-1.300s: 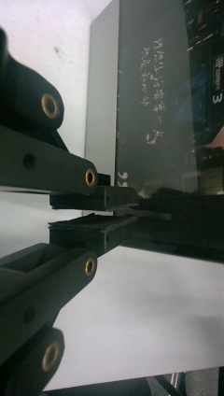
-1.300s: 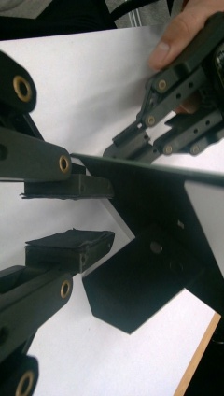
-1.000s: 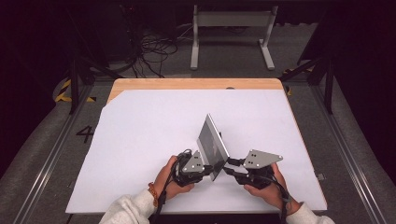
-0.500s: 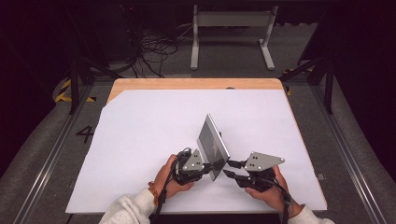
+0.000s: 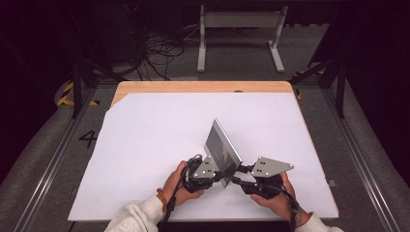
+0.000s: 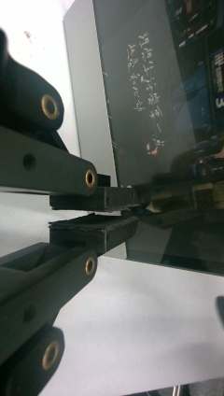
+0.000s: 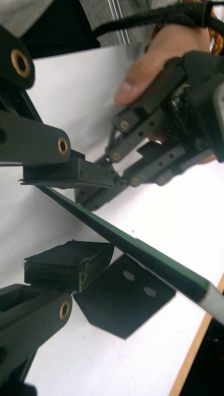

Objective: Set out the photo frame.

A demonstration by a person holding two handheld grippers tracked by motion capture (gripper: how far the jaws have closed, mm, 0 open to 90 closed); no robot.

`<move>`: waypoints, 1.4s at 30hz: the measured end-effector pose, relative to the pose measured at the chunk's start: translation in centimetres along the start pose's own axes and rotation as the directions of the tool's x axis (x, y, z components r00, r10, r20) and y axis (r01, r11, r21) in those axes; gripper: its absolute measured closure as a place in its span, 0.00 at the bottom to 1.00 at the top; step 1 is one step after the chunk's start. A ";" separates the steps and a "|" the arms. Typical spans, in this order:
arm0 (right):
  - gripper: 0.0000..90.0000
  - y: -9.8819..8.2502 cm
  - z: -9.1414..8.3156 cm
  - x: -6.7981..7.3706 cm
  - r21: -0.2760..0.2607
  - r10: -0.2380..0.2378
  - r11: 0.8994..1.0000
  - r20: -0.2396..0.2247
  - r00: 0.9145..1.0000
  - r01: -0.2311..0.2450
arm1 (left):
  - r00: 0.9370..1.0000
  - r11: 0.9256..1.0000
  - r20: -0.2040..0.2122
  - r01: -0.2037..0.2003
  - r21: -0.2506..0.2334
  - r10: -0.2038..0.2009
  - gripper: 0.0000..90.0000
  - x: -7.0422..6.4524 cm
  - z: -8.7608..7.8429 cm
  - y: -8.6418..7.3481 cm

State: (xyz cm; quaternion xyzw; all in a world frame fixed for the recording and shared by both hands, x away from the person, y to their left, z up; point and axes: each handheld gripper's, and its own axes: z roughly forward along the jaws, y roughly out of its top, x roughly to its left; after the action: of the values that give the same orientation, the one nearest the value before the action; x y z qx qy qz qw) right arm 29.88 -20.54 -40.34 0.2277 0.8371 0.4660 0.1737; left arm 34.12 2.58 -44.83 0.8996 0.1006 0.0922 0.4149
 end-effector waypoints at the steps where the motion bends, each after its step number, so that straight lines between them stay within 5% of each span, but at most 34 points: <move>1: 0.71 0.0 0.0 0.0 -0.005 0.003 1.000 0.005 1.000 -0.003 | 1.000 1.000 -0.002 -0.005 0.001 0.005 0.93 0.1 0.0 0.0; 8: 0.73 0.0 0.4 -0.2 0.001 0.018 1.000 0.030 0.999 -0.018 | 0.998 1.000 -0.070 0.004 0.001 -0.004 0.88 1.6 -1.4 -0.7; 17: 0.76 0.0 0.7 -0.2 -0.004 0.014 1.000 0.032 0.999 -0.014 | 0.984 0.994 -0.147 0.099 -0.049 -0.105 0.67 5.4 -3.0 -2.3; 28: 0.77 -0.1 0.5 -0.7 0.005 0.005 1.000 0.014 1.000 -0.005 | 0.978 0.985 -0.132 0.152 -0.076 -0.161 0.43 6.8 -2.9 -2.2; 42: 0.79 -0.3 -0.2 -1.7 0.018 -0.018 1.000 0.003 1.000 0.018 | 0.979 0.984 -0.110 0.166 -0.065 -0.173 0.34 7.7 -1.7 -1.5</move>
State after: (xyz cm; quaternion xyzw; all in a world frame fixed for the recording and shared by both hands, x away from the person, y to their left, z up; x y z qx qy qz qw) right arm 31.11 -21.73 -40.42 0.2223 0.8431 0.4564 0.1772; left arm 40.93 6.76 -44.26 0.8691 0.1980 0.1110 0.4394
